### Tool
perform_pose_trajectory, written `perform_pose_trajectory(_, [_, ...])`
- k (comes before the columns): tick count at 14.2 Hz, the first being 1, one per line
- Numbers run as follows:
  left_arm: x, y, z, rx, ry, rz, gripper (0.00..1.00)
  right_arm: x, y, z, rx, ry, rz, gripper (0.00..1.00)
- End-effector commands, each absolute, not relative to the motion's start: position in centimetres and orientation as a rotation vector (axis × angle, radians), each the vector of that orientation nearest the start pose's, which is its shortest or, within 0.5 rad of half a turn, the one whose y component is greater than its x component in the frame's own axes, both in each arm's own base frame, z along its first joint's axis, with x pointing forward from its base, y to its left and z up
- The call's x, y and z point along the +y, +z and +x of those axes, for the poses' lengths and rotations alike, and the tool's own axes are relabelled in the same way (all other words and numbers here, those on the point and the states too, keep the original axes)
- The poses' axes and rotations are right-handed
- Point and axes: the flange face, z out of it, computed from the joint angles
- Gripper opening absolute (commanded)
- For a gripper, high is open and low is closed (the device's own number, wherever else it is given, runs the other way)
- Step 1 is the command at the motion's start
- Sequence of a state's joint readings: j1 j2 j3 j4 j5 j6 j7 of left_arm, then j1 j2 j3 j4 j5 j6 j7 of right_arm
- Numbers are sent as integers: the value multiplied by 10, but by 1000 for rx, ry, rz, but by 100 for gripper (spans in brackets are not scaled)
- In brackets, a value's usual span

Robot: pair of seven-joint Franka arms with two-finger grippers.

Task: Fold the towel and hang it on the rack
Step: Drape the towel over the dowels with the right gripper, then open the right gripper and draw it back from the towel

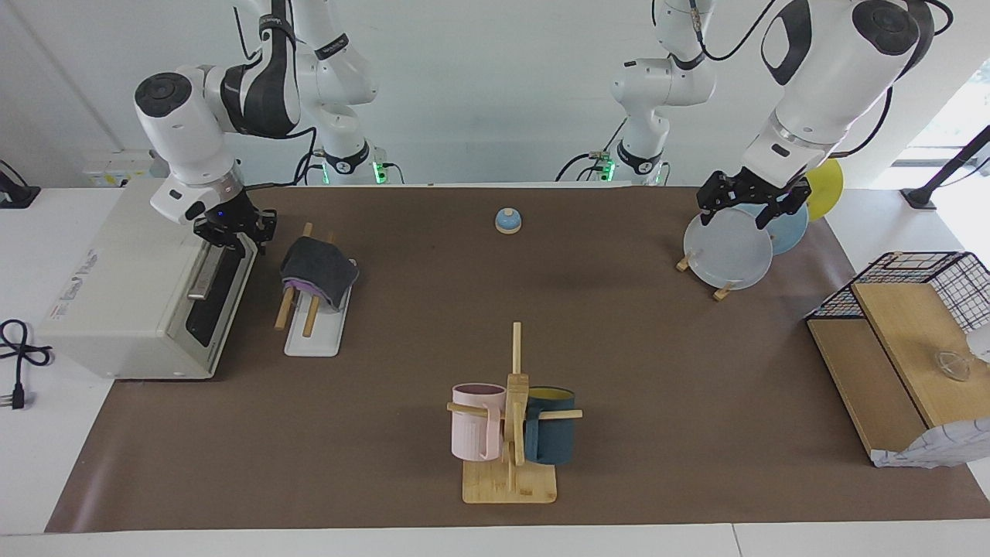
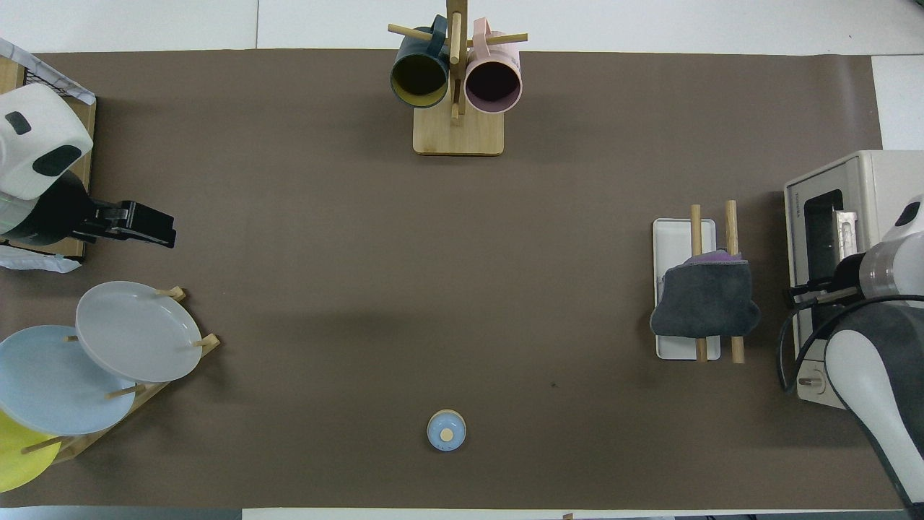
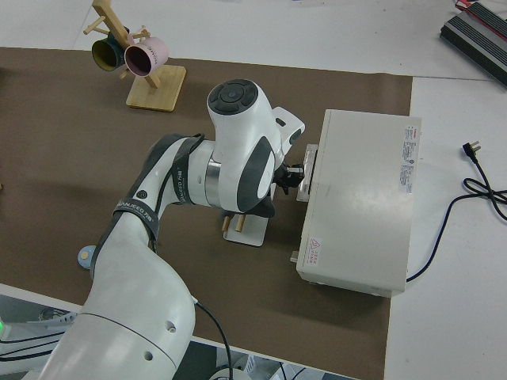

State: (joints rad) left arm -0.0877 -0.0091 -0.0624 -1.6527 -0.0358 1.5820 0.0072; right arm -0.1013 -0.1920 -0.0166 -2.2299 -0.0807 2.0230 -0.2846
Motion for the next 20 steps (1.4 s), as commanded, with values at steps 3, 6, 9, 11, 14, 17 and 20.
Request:
perform_pose_trajectory(3, [-86, 596, 538, 248, 100, -3172, 100, -58, 491, 491, -303, -8, -3201, 100])
perform_pose_trajectory(6, [-83, 596, 538, 239, 100, -3173, 100, -59, 511, 500, -296, 39, -3199, 100])
perform_pose_trajectory(9, [-80, 596, 539, 231, 100, -3174, 100, -61, 529, 502, -284, 119, -3192, 100])
perform_pose_trajectory(11, [-80, 596, 539, 231, 100, -3174, 100, -59, 540, 500, -280, 148, -3187, 100])
perform_pose_trajectory(14, [-80, 596, 539, 231, 102, -3174, 100, -57, 554, 498, -195, 232, -3184, 100])
perform_pose_trajectory(17, [-80, 596, 539, 231, 102, -3174, 100, -43, 569, 499, -47, 285, -3195, 100])
perform_pose_trajectory(20, [-80, 596, 539, 231, 100, -3174, 100, -34, 579, 510, 7, 277, -3187, 100])
